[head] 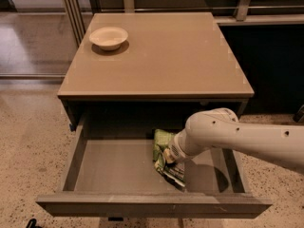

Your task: Pick green jalapeno chip bag from top drawer and place on counter

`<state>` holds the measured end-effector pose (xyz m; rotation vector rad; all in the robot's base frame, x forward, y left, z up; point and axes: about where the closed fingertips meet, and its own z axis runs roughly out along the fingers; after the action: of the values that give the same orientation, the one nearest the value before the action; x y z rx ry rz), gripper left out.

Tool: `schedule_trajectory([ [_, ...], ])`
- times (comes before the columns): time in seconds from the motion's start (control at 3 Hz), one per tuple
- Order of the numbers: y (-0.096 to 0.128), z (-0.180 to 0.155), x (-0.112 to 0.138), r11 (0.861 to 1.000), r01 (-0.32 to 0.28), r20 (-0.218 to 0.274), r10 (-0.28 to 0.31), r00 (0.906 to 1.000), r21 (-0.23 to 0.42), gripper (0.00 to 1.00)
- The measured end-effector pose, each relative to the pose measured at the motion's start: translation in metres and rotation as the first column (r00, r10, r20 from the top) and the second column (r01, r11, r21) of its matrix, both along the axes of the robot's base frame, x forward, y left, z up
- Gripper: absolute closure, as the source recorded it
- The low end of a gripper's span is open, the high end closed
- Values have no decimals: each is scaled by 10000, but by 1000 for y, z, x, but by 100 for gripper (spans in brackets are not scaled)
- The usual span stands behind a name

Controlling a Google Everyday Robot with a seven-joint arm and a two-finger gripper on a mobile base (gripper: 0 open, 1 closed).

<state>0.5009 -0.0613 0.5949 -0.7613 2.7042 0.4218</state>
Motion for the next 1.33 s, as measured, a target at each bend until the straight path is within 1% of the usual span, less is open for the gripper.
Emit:
schedule_trajectory([
  [0.33,0,3,0,10000,-2,1,2,10000,1,100],
  [0.67,8,61,-10,9951,-924,424,909,9950,347,100],
  [1.0,23,142,-25,9721,-2226,1018,2147,9714,743,100],
  [1.33,36,205,-31,9376,-3416,1713,3268,9294,651,100],
])
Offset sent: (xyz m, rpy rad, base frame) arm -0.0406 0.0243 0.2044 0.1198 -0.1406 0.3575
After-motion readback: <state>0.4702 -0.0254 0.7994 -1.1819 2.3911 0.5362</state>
